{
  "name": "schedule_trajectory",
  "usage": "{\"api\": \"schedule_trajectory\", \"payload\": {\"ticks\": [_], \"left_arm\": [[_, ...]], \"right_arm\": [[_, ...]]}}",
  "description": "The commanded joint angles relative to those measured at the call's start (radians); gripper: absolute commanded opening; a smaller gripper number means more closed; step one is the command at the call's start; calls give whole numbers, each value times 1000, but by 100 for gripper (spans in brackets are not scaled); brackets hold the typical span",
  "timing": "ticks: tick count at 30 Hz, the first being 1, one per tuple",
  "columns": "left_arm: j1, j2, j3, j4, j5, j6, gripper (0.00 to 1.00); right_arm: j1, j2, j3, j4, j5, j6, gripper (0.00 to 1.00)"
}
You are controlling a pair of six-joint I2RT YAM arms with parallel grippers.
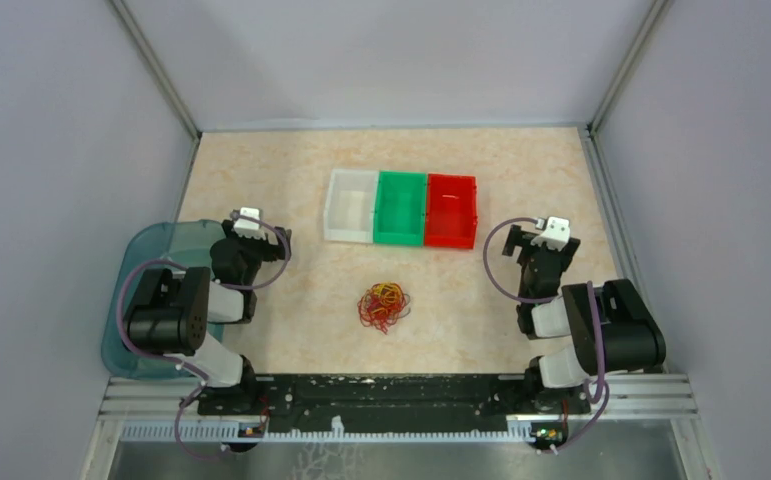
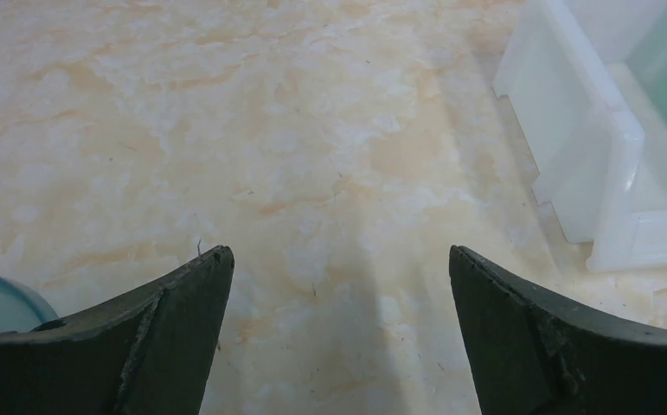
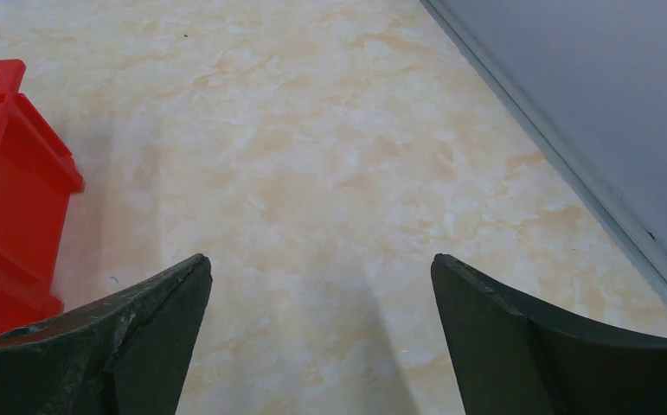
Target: Untangle the cables
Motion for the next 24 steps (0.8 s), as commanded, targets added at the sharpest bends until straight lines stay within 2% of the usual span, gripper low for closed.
{"api": "schedule_trajectory", "payload": {"ticks": [1, 11, 13, 15, 17, 19, 22, 23, 24], "left_arm": [[-6, 0, 1, 27, 0, 6, 100], [-8, -2, 0, 28, -2, 5, 100], [-6, -14, -2, 37, 1, -4, 100], [-6, -70, 59, -151, 11, 3, 100], [-5, -129, 195, -433, 53, 38, 100], [-3, -163, 305, -646, 103, 73, 100], [3, -194, 442, -907, 177, 96, 100], [5, -204, 482, -970, 195, 94, 100], [5, -212, 518, -1036, 219, 99, 100]], "right_arm": [[-5, 3, 32, 38, -5, 10, 99], [-11, -8, 34, 32, 18, 19, 99], [-7, -67, 46, -45, 16, 18, 99], [5, -141, 101, -205, 100, 38, 99], [5, -252, 150, -362, 135, 66, 99], [6, -341, 190, -497, 149, 112, 99], [5, -439, 236, -604, 88, 103, 99], [4, -463, 247, -624, 80, 128, 99], [4, -482, 260, -675, 115, 220, 99]]}}
